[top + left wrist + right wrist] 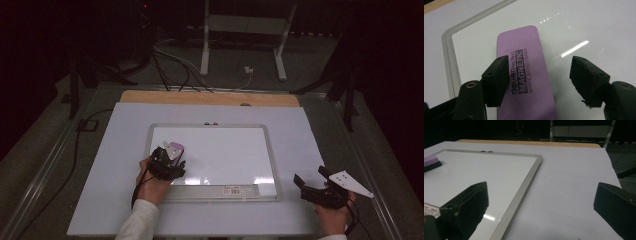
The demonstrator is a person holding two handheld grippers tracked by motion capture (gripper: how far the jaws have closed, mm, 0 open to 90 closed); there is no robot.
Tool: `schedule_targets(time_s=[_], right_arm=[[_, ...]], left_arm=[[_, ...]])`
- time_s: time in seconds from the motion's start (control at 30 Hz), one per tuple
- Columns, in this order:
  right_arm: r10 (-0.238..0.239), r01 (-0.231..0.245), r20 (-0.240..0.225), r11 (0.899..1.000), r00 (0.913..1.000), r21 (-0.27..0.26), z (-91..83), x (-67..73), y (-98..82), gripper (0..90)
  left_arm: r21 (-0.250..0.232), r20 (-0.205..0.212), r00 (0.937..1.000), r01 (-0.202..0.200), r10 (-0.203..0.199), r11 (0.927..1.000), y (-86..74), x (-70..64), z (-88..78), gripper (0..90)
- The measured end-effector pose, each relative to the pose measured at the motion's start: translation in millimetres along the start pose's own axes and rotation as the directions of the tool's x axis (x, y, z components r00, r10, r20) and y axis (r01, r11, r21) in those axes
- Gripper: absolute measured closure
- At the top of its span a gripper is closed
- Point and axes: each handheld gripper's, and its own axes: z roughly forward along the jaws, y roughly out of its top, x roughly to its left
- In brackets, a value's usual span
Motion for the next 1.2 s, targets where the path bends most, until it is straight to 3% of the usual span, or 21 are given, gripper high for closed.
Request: schedule_targets(time_s=[0.4, 0.83, 1.2], right_arm=[[-0.002, 0.002, -0.001, 1.0, 1.0, -0.001, 0.1, 0.4, 0.2, 0.1], [-0.001, 0.001, -0.001, 1.0, 1.0, -0.001, 0.0, 0.1, 0.2, 0.1], [0.0, 0.0, 0.0, 1.0, 1.0, 0.0, 0.1, 0.2, 0.2, 0.1]], left_arm=[[0.015, -0.039, 0.999, 0.023, -0.022, 0.9996, -1.5, 13.3, 0.6, 34.4], [-0.001, -0.074, 0.9934, 0.088, -0.088, 0.9961, -3.4, 24.1, -5.0, 55.6], [0.009, -0.044, 0.9902, 0.133, -0.133, 0.9911, -10.9, 29.9, -17.8, 60.9]])
